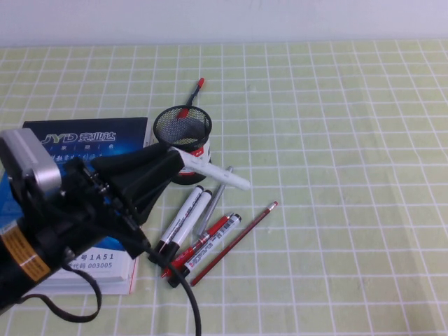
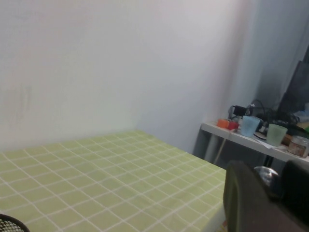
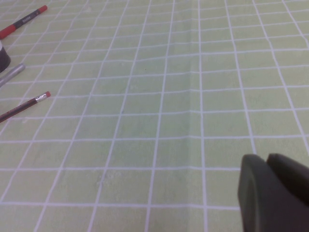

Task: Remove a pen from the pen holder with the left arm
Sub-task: Place the pen on the table

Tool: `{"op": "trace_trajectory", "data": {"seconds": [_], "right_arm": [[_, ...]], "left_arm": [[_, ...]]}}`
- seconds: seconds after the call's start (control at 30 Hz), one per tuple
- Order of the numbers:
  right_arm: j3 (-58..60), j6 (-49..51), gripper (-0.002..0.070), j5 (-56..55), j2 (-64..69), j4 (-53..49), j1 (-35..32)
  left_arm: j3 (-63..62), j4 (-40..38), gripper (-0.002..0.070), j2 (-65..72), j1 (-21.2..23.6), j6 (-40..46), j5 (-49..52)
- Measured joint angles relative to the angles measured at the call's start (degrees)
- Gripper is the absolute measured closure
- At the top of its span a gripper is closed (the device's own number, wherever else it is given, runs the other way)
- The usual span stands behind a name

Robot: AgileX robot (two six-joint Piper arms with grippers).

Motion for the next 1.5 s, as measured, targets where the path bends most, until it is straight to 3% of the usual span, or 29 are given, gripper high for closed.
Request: {"op": "trace_trajectory", "data": {"seconds": [0.3, 0.73, 1.23, 1.37, 1.5], "right_arm": [[0.0, 0.0, 0.0692, 0.0, 0.0, 0.0, 0.0], [0.0, 0.0, 0.0691, 0.0, 0.0, 0.0, 0.0], [0.0, 0.0, 0.0691, 0.0, 0.0, 0.0, 0.0], [0.0, 0.0, 0.0691, 0.0, 0.0, 0.0, 0.0], [0.0, 0.0, 0.0692, 0.0, 0.0, 0.0, 0.0]], "left_arm": [[0.0, 5.51, 0.0571, 0.06, 0.0, -2.02, 1.38], [0.0, 7.44, 0.0571, 6.34, 0.0, -2.51, 1.22], [0.0, -1.43, 0.0571, 18.88, 0.0, 4.06, 0.42], [0.0, -3.23, 0.053, 19.13, 0.0, 4.33, 0.42], [0.0, -5.04, 0.0423, 19.13, 0.0, 4.33, 0.3]]}}
